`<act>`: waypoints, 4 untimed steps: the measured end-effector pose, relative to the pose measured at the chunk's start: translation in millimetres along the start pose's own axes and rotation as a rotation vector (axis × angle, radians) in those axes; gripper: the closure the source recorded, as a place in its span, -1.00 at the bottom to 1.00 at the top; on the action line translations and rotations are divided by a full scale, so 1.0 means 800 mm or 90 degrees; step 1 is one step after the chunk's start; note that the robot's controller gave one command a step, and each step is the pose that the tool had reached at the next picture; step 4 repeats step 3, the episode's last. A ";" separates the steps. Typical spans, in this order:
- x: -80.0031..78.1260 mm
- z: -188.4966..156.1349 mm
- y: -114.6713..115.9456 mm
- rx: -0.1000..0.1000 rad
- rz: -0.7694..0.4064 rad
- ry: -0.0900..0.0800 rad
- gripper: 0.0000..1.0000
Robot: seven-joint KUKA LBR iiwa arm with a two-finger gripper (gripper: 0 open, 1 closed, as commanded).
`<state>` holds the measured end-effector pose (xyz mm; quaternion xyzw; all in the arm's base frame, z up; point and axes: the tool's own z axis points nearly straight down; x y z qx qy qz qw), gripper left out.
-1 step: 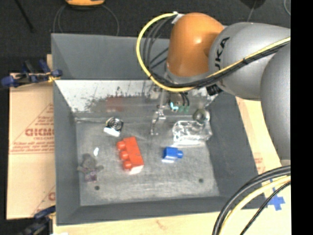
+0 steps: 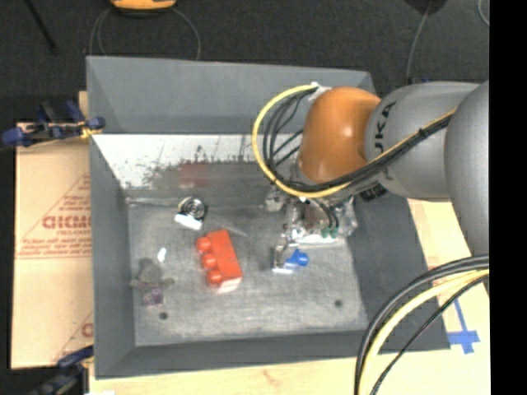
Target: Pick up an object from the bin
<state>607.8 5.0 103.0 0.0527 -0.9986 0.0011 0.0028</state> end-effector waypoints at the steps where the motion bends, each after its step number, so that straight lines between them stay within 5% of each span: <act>1: 0.048 0.029 -0.047 0.000 -0.079 -0.003 -1.00; 2: 0.046 0.027 -0.045 -0.001 -0.078 -0.006 1.00; 3: 0.030 -0.160 -0.048 0.002 -0.137 -0.012 1.00; 4: 0.030 -0.160 -0.048 0.002 -0.137 -0.012 1.00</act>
Offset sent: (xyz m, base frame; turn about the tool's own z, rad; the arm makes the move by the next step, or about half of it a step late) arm -0.0342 -0.0385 -0.0220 -0.1274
